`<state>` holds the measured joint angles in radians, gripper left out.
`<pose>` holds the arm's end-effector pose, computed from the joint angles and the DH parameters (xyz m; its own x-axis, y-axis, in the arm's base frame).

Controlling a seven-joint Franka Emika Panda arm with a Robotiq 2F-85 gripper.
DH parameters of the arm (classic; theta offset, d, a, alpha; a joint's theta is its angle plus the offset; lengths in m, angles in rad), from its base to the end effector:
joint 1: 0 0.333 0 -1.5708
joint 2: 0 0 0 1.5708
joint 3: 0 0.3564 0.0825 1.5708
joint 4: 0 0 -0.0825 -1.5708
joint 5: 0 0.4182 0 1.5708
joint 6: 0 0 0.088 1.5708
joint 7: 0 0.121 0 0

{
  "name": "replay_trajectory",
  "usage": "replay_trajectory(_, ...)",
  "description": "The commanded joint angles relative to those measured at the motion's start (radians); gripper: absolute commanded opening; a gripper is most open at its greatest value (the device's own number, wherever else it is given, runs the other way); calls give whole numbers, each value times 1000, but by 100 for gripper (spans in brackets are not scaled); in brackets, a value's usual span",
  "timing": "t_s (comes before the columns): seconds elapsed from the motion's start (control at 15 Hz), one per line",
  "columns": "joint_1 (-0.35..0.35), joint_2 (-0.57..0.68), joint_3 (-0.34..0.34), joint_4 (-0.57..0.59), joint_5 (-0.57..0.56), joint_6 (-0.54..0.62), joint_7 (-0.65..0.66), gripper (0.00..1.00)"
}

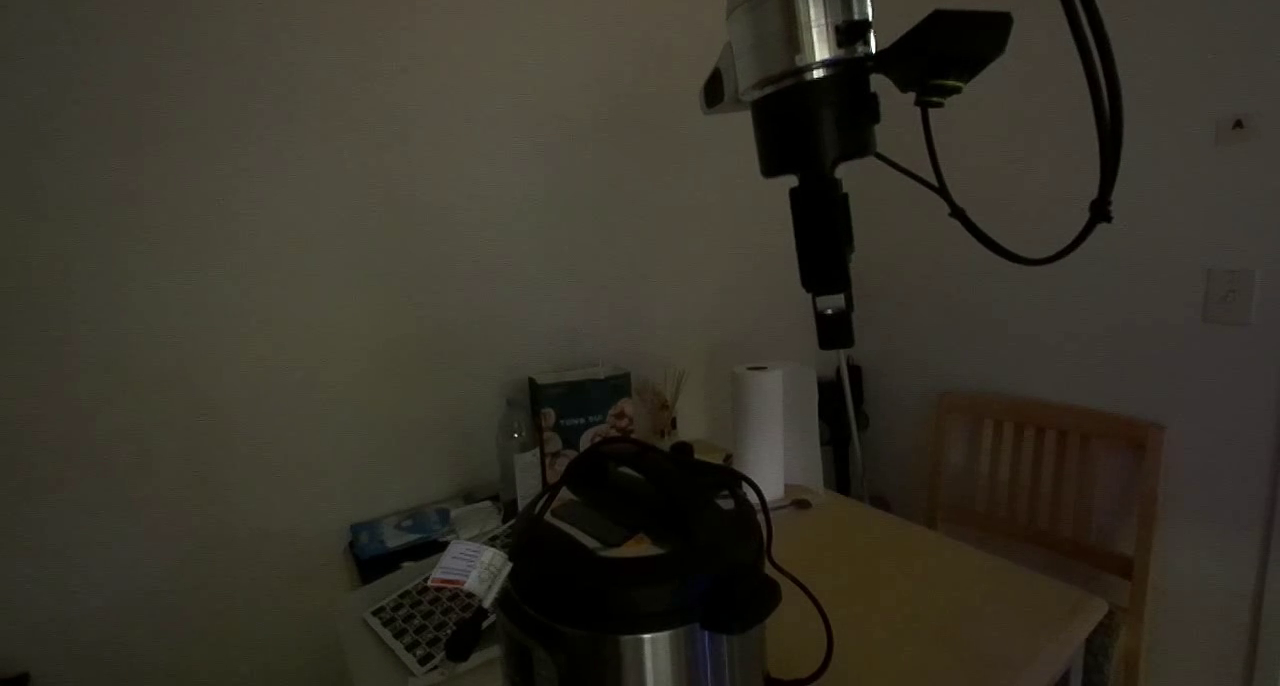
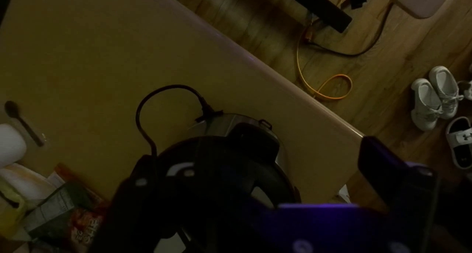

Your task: Remove the black cable from the silver machine and put it on the table

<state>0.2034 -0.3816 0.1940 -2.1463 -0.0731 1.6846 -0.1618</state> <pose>0.4138 0.1763 0.5646 0.8491 0.5169 -0.1091 0.5277 -0.8399 0.1271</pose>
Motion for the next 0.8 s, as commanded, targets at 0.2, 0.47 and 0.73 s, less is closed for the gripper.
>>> replay_trajectory(0.2,26,177,76,132,-184,91,-14,100)
replay_trajectory(0.47,54,278,107,210,-261,100,-26,100)
replay_trajectory(0.73,62,280,103,206,-243,91,1,100)
